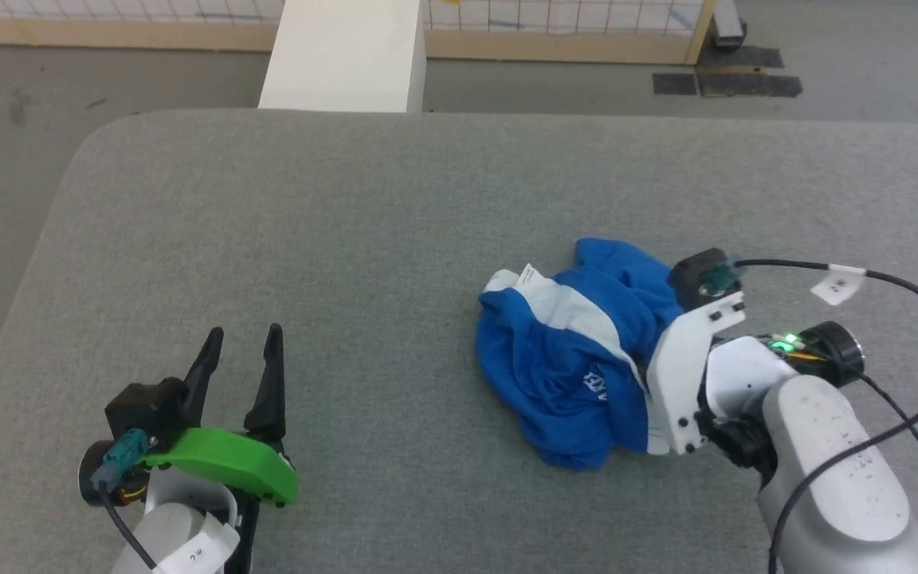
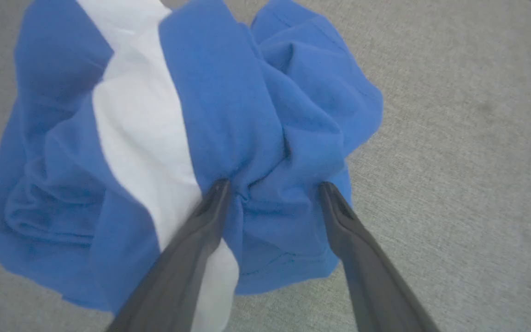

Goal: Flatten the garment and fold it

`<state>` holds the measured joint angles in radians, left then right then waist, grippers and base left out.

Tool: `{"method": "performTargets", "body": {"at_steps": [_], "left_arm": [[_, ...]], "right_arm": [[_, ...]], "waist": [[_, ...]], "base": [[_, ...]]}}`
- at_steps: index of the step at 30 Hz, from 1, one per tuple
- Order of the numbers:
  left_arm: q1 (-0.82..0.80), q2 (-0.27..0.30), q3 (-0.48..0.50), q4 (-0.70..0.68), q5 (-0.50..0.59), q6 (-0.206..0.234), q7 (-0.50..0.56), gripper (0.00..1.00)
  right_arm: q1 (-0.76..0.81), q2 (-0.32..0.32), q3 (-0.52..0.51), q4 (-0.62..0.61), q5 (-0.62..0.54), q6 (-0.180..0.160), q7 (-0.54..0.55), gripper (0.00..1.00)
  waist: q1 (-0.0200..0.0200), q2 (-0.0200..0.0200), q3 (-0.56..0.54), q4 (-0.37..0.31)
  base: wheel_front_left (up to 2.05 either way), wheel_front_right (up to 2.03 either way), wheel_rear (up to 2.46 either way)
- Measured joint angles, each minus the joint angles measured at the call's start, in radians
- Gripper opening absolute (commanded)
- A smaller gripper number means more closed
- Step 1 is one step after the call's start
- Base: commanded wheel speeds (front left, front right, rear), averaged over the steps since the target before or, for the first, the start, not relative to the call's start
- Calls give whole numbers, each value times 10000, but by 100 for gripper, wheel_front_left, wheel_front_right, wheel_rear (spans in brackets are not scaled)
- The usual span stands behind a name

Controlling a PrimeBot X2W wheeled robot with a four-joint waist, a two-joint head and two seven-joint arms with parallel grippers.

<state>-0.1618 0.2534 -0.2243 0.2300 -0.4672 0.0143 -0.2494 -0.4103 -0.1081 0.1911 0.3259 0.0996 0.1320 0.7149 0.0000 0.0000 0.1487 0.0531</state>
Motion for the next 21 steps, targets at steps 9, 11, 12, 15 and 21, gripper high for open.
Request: {"method": "performTargets", "body": {"at_steps": [9, 11, 12, 15, 21], "left_arm": [[-133, -31, 90, 186, -46, -46, -27, 100], [-133, -35, 105, 217, -67, -48, -31, 100], [-134, -44, 107, 234, -69, -58, -31, 100], [-134, -82, 107, 257, -81, -63, -33, 100], [-141, -109, 86, 326, -82, -146, -35, 100]], "right_arm": [[-2, -19, -186, -366, 431, 0, 58, 0], [-2, -6, -548, -604, 537, 0, -132, 0], [-1, -2, -848, -784, 546, 0, -261, 0], [94, -40, -1983, -1208, 499, 0, -374, 0], [1651, -33, -3699, -1413, 182, 0, 36, 0]], "waist": [[0, 0, 279, 176], [0, 0, 231, 139], [0, 0, 192, 120], [0, 0, 84, 68], [0, 0, -78, 15]], "base": [[0, 0, 0], [0, 0, 0], [0, 0, 0], [0, 0, 0], [0, 0, 0]]}}
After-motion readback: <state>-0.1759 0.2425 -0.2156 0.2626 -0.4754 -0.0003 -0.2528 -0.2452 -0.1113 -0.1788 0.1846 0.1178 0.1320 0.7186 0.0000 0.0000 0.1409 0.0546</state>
